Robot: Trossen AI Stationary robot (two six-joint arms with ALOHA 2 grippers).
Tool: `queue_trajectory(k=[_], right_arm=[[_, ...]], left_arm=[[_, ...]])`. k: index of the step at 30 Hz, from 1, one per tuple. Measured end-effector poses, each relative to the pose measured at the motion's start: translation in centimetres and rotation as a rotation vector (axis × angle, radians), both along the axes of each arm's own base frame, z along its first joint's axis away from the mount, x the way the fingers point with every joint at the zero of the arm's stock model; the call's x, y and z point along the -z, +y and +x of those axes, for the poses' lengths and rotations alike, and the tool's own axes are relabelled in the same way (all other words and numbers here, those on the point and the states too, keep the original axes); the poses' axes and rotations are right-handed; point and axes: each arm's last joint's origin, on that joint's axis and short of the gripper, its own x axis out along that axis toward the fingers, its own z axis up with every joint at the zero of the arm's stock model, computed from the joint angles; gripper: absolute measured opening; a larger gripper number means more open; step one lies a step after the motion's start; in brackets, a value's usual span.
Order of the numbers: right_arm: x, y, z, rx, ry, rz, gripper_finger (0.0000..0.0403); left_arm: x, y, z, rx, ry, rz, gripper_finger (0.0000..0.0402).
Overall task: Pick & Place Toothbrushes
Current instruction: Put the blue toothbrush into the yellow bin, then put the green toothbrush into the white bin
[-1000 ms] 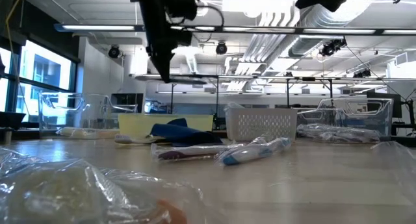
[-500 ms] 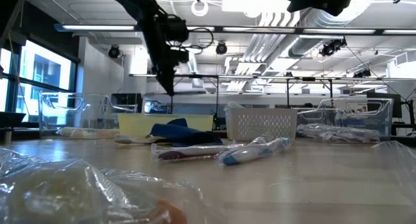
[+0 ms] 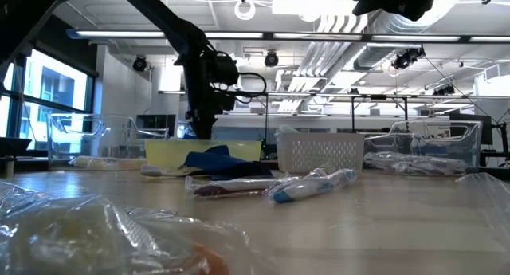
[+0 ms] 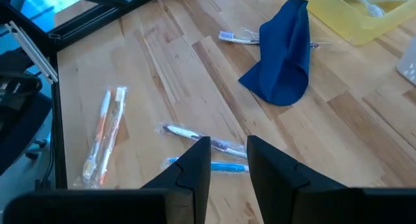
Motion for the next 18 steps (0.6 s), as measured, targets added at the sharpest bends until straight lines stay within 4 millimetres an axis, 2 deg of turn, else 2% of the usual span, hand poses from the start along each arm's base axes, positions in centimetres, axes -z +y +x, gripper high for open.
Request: queue_trajectory(k=[11, 14, 18], right_arm=[[0.01, 0.03, 0.00, -0.009, 0.004, 0.005, 0.0094], [0.01, 0.03, 0.00, -0.013, 0.004, 0.002, 0.0094], [0.01, 0.03, -0.01, -0.015, 0.005, -0.001, 0.0094]], left_arm=[[-0.03, 0.01, 0.12, -0.017, -0.004, 0.013, 0.0170], [-0.23, -0.05, 0.04, -0.007, -0.002, 0.016, 0.0190], [-0.43, -0.09, -0.01, 0.017, 0.000, 0.025, 0.0197]])
